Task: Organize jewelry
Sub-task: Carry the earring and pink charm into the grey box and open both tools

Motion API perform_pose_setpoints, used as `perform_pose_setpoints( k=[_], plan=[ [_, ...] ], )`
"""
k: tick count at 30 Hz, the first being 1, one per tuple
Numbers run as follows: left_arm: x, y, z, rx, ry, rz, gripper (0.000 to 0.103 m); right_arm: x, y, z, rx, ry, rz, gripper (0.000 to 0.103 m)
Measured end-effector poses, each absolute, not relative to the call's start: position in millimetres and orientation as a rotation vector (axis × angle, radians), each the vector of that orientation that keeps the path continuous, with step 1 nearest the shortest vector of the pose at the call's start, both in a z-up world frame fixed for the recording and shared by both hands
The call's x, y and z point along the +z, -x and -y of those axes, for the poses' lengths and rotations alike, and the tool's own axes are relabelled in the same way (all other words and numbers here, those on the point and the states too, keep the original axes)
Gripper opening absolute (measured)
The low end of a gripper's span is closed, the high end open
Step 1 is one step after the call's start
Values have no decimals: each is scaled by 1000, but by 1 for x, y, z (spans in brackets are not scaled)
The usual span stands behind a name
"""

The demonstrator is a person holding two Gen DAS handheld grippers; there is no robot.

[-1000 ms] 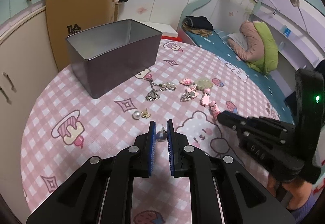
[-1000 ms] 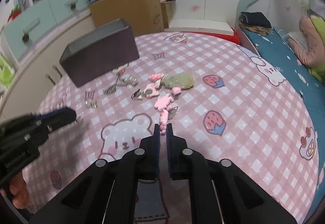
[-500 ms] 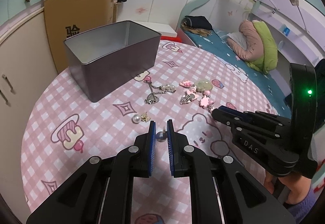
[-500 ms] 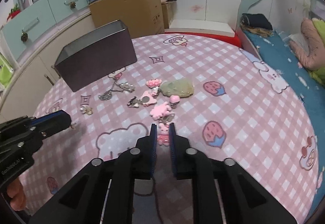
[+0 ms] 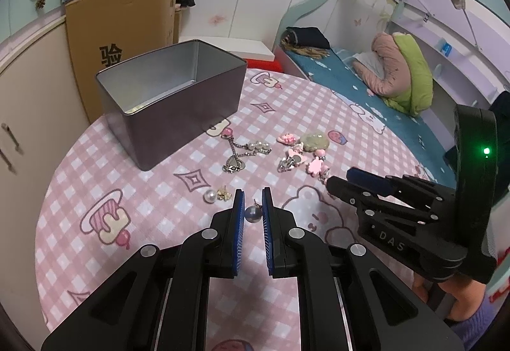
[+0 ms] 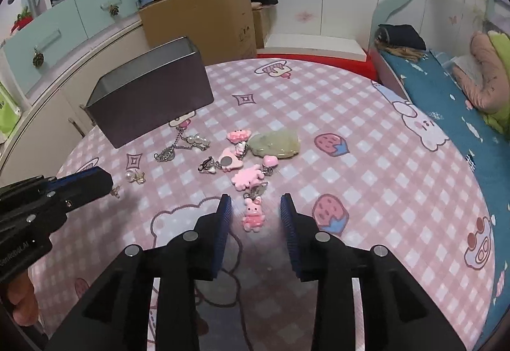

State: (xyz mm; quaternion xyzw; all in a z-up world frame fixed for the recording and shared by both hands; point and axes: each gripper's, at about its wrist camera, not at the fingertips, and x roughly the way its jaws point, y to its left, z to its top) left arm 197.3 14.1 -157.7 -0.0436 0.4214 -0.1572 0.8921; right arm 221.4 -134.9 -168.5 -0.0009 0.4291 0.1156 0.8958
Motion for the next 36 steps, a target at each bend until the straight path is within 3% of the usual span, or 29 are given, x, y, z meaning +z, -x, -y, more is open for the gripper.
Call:
perform_pose_setpoints(
  k=[3, 8, 16, 28, 36],
  plan=[
    [-158, -197, -15, -325, 93, -877, 12, -172, -224, 131, 236, 9, -902, 31],
    [-159, -198, -16, -325, 97, -878, 12, -178, -223, 127, 202, 69, -896, 15],
    [-145, -201, -13, -352, 97, -849, 12, -164, -216, 132, 236, 19, -873, 15],
    [-65, -235, -39, -357, 101, -681, 12, -73, -240, 116, 351, -47, -706, 15],
    [-80, -301, -74, -327, 192, -811, 12, -64, -297, 68, 430, -47, -729, 15]
  ],
)
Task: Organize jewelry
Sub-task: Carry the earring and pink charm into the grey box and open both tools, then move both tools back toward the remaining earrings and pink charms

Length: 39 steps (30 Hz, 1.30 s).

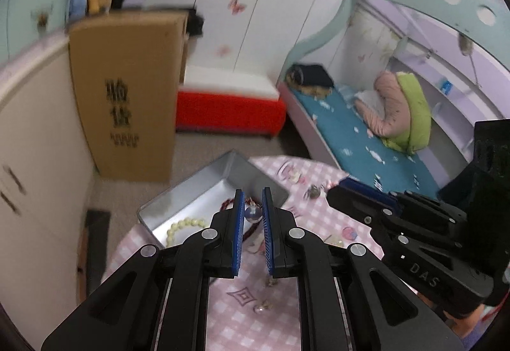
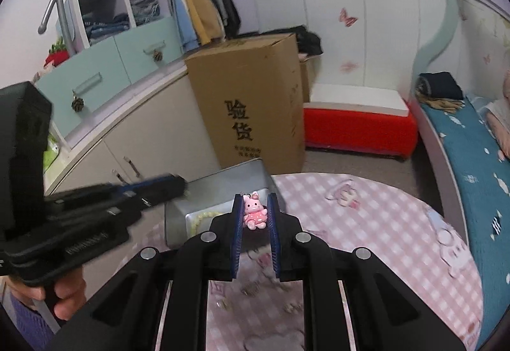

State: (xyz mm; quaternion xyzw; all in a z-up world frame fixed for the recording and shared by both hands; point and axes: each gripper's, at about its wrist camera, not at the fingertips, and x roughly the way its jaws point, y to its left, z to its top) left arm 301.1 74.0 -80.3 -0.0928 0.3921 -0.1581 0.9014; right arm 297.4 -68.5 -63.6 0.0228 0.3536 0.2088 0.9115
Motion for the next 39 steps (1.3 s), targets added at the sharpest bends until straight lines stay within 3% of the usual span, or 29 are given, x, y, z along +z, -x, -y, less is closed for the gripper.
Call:
perform_pose_setpoints(
  k=[9, 20, 24, 30, 34, 37, 39],
  plan=[
    [-124, -334, -94, -278, 251, -946, 12, -93, -333, 21, 463, 18, -824, 15],
    [-133, -334, -97, -247, 275, -971, 15, -115, -345, 18, 460, 25, -891, 15],
    [-133, -334, -102, -215, 283, -976, 33, -118, -351, 21, 457, 5, -912, 16],
    [-124, -328, -102, -210, 303, -948, 49, -115, -348, 31, 451, -21, -910, 17],
    [-114, -317, -100, -212, 310, -919, 50, -101, -336, 42, 448, -30, -879, 25],
    [-101, -300, -95, -197, 279, -870, 50, -88, -322, 53, 428, -13, -837, 25],
    [-92, -286, -89, -189, 258, -831, 55, -81, -311, 66, 411, -5, -809, 30]
  ],
)
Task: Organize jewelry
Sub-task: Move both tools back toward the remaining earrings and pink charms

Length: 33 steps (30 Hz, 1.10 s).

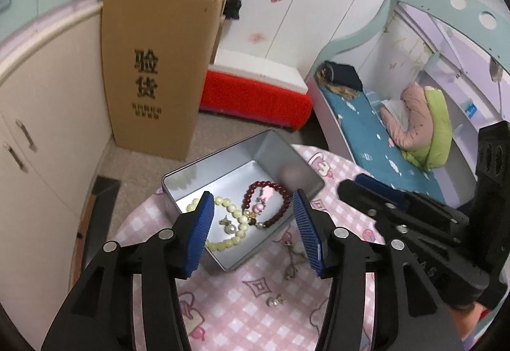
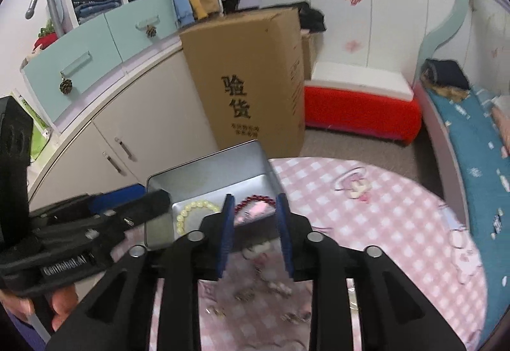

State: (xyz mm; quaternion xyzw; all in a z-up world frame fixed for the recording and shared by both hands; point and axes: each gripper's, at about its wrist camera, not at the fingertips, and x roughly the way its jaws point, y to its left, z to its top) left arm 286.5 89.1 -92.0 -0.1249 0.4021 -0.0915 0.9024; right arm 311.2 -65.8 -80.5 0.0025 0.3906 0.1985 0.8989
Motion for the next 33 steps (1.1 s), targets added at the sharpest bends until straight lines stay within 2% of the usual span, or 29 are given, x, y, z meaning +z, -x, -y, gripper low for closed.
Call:
perform_pose_setpoints(
  k=[4, 6, 11, 26, 33],
  plan=[
    [-82, -259, -76, -167, 199, -764, 60, -73, -287, 97, 368, -16, -772, 35],
    [-81, -242, -67, -167, 176, -737, 66, -72, -278, 110, 332, -21, -765, 38],
    [-93, -222, -51, -134, 140, -728, 67, -85, -254, 144, 268, -62, -772, 45],
    [-184, -229, -14, -119, 9, -908, 66, -157, -226, 171, 211, -88, -904, 46],
    [-192, -232, -8, -83, -68, -919, 37, -163, -227, 172, 226, -103, -922, 46]
  ],
)
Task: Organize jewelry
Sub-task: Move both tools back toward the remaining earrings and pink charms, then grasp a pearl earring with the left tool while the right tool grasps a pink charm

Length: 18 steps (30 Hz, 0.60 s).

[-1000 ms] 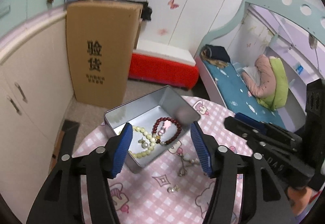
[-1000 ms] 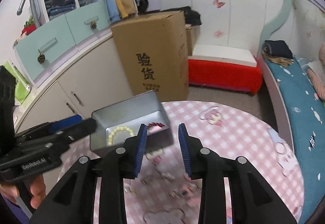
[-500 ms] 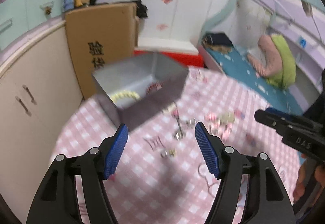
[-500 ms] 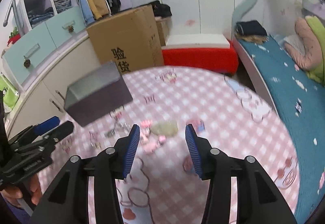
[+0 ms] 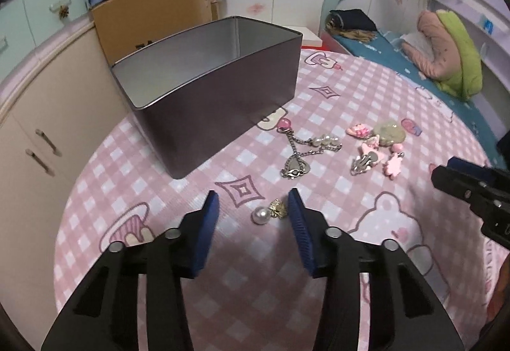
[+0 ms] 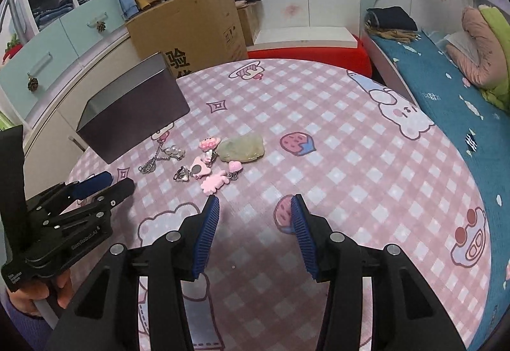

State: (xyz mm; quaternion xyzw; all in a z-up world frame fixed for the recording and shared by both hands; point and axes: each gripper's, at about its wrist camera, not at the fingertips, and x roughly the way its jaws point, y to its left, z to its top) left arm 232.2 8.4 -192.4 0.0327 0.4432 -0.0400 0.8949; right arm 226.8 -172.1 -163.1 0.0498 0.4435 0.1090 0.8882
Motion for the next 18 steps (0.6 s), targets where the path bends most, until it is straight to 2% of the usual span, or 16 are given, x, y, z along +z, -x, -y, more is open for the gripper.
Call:
perform_pose_setpoints(
  k=[5, 12, 14, 18],
  plan=[
    [-192, -229, -11, -68, -75, -911, 13, -169, -232, 169, 231, -106, -943, 46],
    [-186, -229, -26, -115, 48, -929, 13, -175, -242, 150, 255, -83, -957, 46],
    [-184, -227, -30, -122, 55, -924, 13, -176, -247, 141, 245, -65, -950, 52],
    [-176, -221, -34, -138, 64, -906, 13, -178, -253, 132, 222, -37, -939, 52]
  ],
)
